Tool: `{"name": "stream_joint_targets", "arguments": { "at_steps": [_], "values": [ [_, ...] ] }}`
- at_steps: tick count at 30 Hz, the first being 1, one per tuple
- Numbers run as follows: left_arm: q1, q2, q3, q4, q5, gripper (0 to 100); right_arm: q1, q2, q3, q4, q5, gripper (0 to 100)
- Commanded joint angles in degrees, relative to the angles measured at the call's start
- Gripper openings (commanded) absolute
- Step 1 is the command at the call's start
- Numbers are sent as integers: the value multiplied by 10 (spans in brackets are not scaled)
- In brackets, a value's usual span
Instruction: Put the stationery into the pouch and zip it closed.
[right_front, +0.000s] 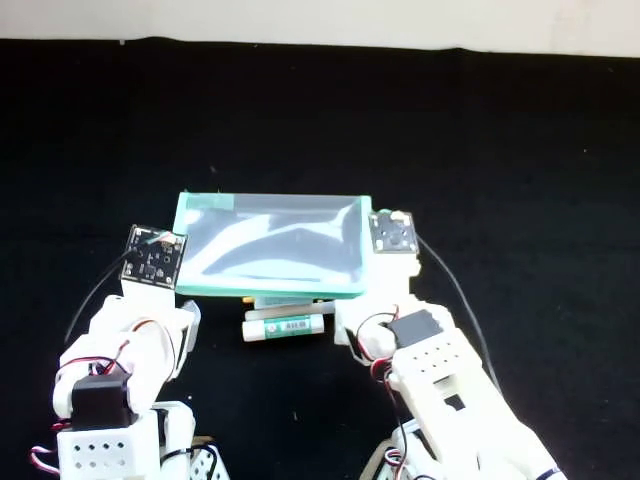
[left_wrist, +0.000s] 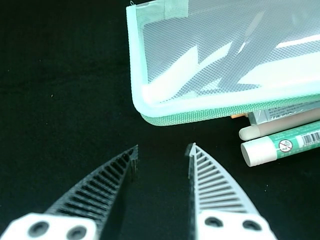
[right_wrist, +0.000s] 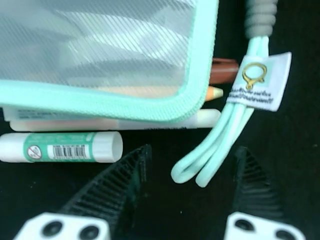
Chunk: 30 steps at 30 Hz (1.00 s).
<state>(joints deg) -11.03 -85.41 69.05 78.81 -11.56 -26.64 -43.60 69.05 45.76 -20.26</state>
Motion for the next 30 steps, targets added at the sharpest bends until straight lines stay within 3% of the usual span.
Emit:
{"name": "stream_joint_targets", "arguments": {
  "at_steps": [1, 11, 22, 24, 28, 30],
  "values": [
    [-6, 1, -2, -12, 5, 178, -2, 3, 0, -34, -4, 262],
    [-6, 3, -2, -12, 5, 178, 53, 2, 62, -74, -1, 262],
    [-6, 4, -1, -12, 5, 178, 54, 2, 65, -74, -1, 258],
    [-6, 4, -1, -12, 5, 178, 54, 2, 65, -75, 0, 218],
    [-6, 3, -1, -12, 5, 178, 56, 2, 73, -112, 1, 16],
    [-6, 2, -1, -11, 5, 178, 56, 2, 86, -138, 1, 22]
  ]
}}
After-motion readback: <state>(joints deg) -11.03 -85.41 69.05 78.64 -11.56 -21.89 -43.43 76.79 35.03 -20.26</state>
